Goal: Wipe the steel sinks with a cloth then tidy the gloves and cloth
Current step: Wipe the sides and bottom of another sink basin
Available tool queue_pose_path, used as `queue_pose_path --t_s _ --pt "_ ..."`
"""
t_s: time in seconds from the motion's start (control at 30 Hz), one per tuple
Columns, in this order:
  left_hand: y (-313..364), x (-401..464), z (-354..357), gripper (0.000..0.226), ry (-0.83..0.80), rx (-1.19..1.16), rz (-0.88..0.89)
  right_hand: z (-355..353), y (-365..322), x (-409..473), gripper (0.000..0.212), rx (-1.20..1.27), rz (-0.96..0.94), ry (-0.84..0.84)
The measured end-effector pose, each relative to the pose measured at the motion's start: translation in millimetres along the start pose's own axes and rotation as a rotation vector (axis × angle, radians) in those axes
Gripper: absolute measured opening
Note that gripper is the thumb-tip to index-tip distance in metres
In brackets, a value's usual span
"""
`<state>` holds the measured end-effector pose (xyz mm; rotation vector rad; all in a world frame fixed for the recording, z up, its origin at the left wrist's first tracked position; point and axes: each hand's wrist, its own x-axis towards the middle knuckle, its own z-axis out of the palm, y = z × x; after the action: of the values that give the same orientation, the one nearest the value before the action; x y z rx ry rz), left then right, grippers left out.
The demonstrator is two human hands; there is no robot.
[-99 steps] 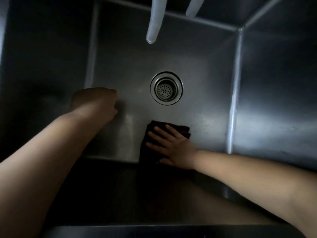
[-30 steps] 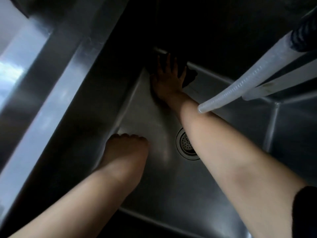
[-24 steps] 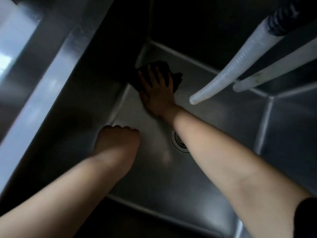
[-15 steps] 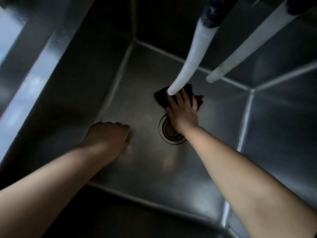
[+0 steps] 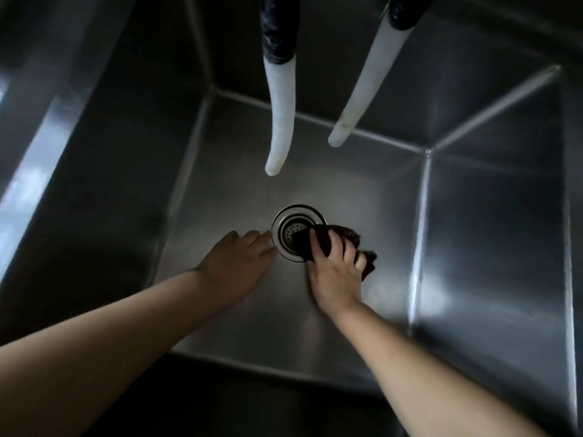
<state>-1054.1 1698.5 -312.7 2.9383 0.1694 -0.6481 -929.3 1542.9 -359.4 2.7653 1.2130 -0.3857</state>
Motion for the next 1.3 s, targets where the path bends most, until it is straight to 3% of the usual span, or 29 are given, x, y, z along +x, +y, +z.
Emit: queue_pose_path --t_s 0.13,0.3,0.4,0.47,0.57,0.67,0.8,0.93,1.07,1.3 --pt "-1.3 28.4 17.9 0.091 -0.146 0.010 -0.049 -6.1 -11.8 22.6 0.046 0.009 -0.067 0.101" --pt "-2.6 35.5 33.9 0.094 -0.183 0.009 -0.064 -11.4 -28.7 49.7 0.024 0.048 -0.153 0.118" --pt "-5.2 37.4 39.5 0.094 -0.194 -0.015 -0.064 -4.8 -32.6 62.7 0.005 0.068 -0.157 -0.006" --pt "-6.8 37.9 42.9 0.094 -0.192 -0.031 -0.059 3.6 -29.8 65.6 0.020 0.062 -0.181 -0.074" --pt "-9.6 38.4 47.2 0.096 -0.193 -0.065 -0.049 3.8 -24.5 60.5 0.019 0.127 -0.152 -0.043" --pt "-11.7 39.7 48.5 0.098 -0.210 -0.088 -0.047 -6.4 -22.8 63.7 0.021 0.280 -0.068 -0.186" --pt "-12.7 40.7 48.0 0.099 -0.222 -0.116 -0.044 -13.2 -21.8 66.8 0.022 0.248 -0.133 -0.290" --pt "-13.5 41.0 47.4 0.098 -0.248 -0.117 -0.042 -19.9 -23.1 67.4 0.031 0.122 -0.192 -0.279" --pt "-14.0 42.4 47.3 0.096 -0.277 -0.109 -0.034 -20.4 -24.8 56.8 0.028 -0.173 -0.413 -0.118" --pt "-14.4 42.6 45.0 0.096 -0.287 -0.129 -0.038 -19.8 -21.2 56.0 0.033 -0.341 -0.501 -0.128"
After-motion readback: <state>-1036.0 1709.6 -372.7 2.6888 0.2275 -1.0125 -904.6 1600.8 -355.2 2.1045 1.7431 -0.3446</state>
